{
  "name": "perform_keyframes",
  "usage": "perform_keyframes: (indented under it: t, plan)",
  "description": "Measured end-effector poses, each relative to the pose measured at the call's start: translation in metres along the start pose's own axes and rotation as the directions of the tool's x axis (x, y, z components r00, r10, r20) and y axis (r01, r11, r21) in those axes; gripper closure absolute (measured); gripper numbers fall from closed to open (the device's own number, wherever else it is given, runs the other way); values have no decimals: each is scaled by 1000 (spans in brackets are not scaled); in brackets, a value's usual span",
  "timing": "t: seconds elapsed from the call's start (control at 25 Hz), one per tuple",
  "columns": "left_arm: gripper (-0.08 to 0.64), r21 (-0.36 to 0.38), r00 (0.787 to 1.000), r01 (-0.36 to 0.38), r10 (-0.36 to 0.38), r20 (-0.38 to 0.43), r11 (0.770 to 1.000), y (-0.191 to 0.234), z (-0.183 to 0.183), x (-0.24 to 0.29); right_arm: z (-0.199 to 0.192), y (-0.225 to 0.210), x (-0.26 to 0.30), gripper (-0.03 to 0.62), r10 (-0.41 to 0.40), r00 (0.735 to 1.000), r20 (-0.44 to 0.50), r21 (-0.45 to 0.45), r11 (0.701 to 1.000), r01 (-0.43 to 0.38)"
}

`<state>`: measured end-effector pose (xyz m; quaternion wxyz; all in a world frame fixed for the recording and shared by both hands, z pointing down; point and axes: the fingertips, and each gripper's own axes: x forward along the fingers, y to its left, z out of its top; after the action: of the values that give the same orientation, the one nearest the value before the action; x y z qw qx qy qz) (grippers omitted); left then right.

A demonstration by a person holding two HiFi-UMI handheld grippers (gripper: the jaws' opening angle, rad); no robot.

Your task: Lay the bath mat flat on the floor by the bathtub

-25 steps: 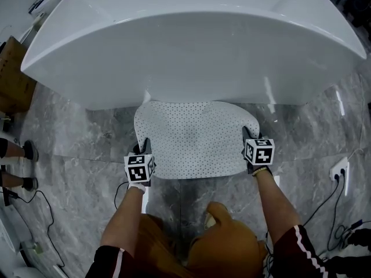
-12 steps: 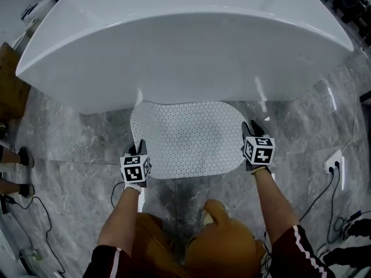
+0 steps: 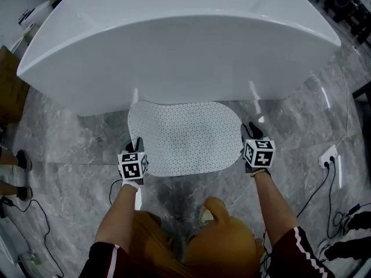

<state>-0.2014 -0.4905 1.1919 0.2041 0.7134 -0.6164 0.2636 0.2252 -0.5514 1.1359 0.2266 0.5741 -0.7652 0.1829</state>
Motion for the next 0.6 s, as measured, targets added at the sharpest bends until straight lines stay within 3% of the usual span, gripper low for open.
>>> perform_keyframes:
  t: [0.32,0.6]
  plan:
    - [465,-15,995,-87,87,49,996,39,9,-17,22,17,-12,453,15,999,43,-34,999,-13]
    - [465,3,990,-101,100,101,995,65,22,-47,28,41,-22,453,27,998,62,-29,999,-25]
